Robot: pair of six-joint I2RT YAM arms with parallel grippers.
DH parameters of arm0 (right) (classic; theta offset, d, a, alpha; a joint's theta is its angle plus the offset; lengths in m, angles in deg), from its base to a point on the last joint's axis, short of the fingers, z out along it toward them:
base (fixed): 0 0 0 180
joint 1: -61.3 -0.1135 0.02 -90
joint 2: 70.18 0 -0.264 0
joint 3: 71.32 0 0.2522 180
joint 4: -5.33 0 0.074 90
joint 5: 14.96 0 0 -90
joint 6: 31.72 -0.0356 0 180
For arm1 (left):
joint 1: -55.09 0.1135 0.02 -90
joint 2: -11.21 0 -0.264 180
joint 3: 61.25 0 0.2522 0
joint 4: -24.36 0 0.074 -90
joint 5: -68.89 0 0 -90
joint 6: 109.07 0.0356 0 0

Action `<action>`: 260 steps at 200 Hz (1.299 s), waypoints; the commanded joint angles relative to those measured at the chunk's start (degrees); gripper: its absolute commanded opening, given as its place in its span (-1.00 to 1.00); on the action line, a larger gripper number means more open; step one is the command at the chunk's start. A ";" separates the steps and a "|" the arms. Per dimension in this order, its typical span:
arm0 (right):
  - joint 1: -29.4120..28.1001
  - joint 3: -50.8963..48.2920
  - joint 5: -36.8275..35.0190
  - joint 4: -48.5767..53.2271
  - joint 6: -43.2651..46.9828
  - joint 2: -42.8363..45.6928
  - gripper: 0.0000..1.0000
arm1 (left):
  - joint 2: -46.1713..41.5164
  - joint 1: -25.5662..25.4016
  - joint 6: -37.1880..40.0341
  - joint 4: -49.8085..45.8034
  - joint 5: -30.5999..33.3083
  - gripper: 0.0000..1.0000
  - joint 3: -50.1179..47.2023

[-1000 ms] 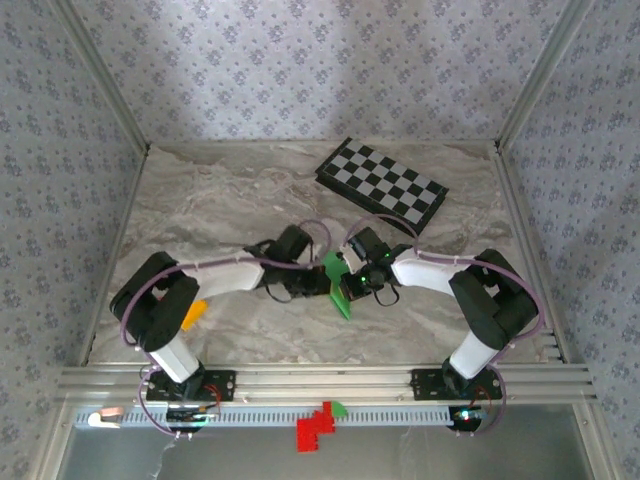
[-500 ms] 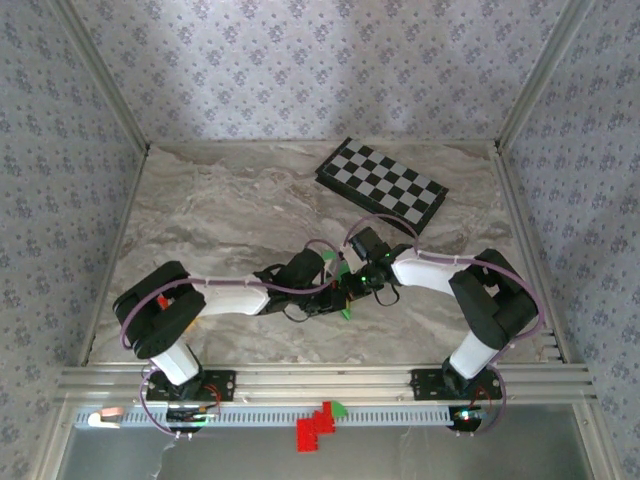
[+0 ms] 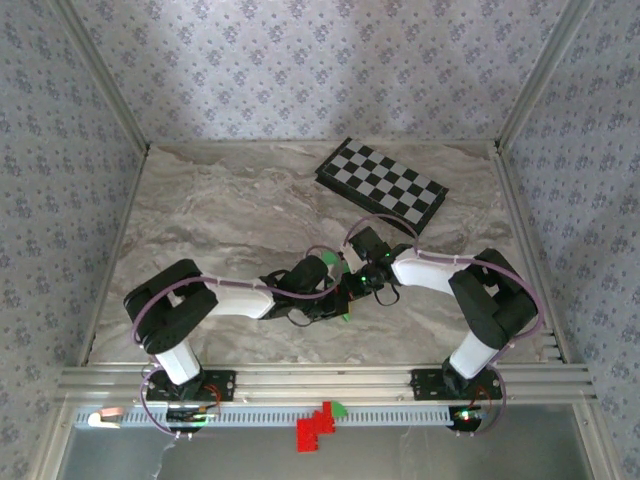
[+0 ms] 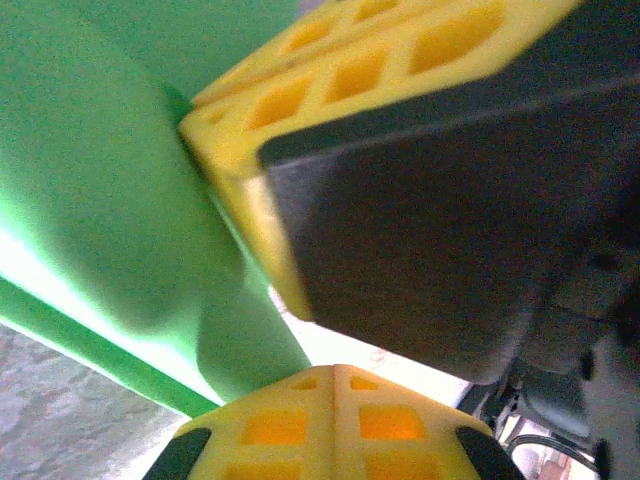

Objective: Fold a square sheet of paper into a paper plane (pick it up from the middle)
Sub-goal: Third fold the triangle at the center of the table.

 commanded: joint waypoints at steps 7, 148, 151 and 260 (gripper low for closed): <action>0.38 -1.53 -4.29 3.23 1.06 -3.44 -0.95 | 0.82 -0.44 0.40 -1.66 0.84 -1.00 -0.29; -0.23 -0.95 -4.90 3.98 1.27 -4.57 -0.95 | -1.50 -1.10 0.76 -2.27 -0.02 -0.98 -1.37; -0.25 -0.92 -4.98 4.01 1.25 -4.52 -0.95 | -1.68 -1.14 0.81 -2.35 -0.04 -0.98 -1.25; -0.50 -0.91 -5.32 4.05 1.33 -4.68 -0.95 | 2.01 -1.06 0.14 -3.96 -0.80 -0.97 -1.78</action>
